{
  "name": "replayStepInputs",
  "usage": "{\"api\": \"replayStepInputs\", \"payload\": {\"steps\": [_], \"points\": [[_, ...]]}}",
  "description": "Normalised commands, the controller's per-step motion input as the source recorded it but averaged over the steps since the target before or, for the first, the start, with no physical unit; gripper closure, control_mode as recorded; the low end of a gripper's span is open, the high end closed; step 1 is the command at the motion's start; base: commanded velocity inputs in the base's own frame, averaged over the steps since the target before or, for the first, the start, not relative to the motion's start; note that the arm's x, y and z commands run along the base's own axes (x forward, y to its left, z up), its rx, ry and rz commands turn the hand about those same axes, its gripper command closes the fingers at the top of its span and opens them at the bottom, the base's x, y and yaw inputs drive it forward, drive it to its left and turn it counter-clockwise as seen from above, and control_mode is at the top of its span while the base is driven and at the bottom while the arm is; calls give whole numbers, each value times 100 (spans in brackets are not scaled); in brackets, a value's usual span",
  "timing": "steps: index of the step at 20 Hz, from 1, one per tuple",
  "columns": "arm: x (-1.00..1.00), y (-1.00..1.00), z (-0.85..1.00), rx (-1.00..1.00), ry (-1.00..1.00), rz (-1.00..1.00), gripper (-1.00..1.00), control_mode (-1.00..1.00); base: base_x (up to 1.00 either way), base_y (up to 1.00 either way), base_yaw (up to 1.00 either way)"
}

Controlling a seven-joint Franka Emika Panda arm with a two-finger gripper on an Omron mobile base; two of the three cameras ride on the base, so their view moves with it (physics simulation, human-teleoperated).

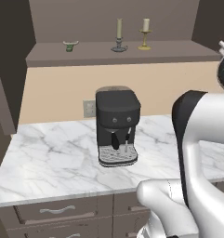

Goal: Pick the candle and candle from the dining table and place them in the open cabinet. Close the cabinet after placing the objects.

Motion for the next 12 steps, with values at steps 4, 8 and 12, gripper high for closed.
{"api": "replayStepInputs", "payload": {"steps": [4,8,12], "points": [[-28,-9,0,7,-2,-3,-100,-100,0,0,0],[-28,-9,0,5,-6,-3,-100,-100,0,0,0],[-25,-12,0,5,-7,-3,-100,-100,0,0,0]]}}
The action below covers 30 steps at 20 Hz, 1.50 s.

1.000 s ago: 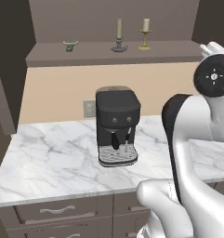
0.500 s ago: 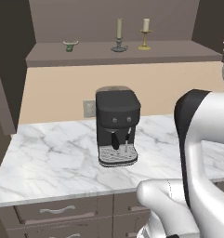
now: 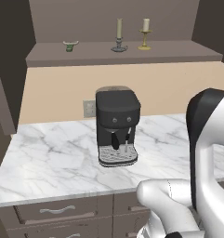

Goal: Pick the candle and candle from the dining table and place them in the open cabinet. Close the cabinet after placing the objects.

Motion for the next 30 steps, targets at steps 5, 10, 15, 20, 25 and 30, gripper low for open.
{"api": "replayStepInputs", "payload": {"steps": [5,10,15,20,25,30], "points": [[-21,-13,0,3,-3,-5,-100,-100,0,0,0],[-18,-11,-1,1,-7,-5,-100,-100,0,0,0],[-12,-18,0,1,-14,-7,-100,-100,0,0,0],[-14,-27,0,2,-20,-12,-100,-100,0,0,0],[-15,-34,0,2,-28,-1,-100,-100,0,0,0],[-6,-34,0,5,-18,-3,-100,-100,0,0,0]]}}
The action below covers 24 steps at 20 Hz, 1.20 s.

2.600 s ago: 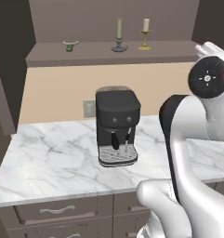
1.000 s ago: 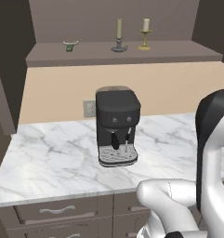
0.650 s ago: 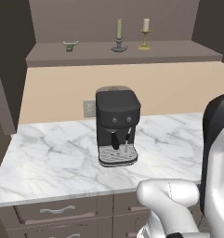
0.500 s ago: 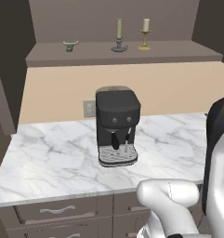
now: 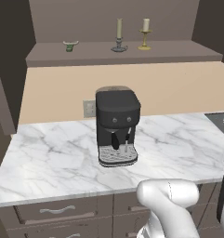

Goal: Pick the candle and candle from the dining table and place them in the open cabinet. Close the cabinet after placing the objects.

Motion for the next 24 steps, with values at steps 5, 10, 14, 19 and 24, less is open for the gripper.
{"api": "replayStepInputs", "payload": {"steps": [5,10,14,19,24], "points": [[-12,-38,0,7,-11,-9,-100,-100,0,0,0],[-8,-40,0,10,-2,-8,-100,-100,0,0,0],[-13,-44,1,13,-7,0,-100,-100,0,0,0],[-14,-42,0,6,-13,5,-100,-100,0,0,0],[-3,-43,0,5,0,8,-100,-100,0,0,0]]}}
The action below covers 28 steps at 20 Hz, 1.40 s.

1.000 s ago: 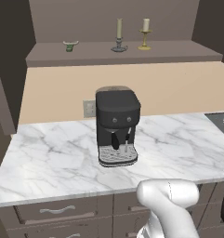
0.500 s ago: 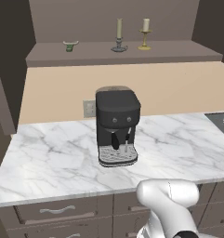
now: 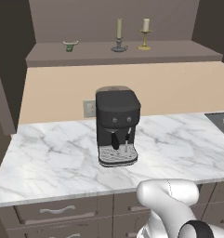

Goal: Pick the candle and candle from the dining table and place them in the open cabinet. Close the cabinet after placing the objects.

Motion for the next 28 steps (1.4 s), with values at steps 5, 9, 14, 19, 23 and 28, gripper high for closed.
{"api": "replayStepInputs", "payload": {"steps": [5,9,14,19,23,28], "points": [[5,-39,0,7,2,6,-100,-100,0,0,0],[14,-38,-3,2,0,8,-100,-100,0,0,0],[33,-19,-10,1,2,17,-100,-100,0,0,0],[43,-13,-14,3,11,22,-100,-100,0,0,0],[32,-14,-8,3,6,21,-100,-100,0,0,0],[34,-5,-14,1,7,21,-100,-100,0,0,0]]}}
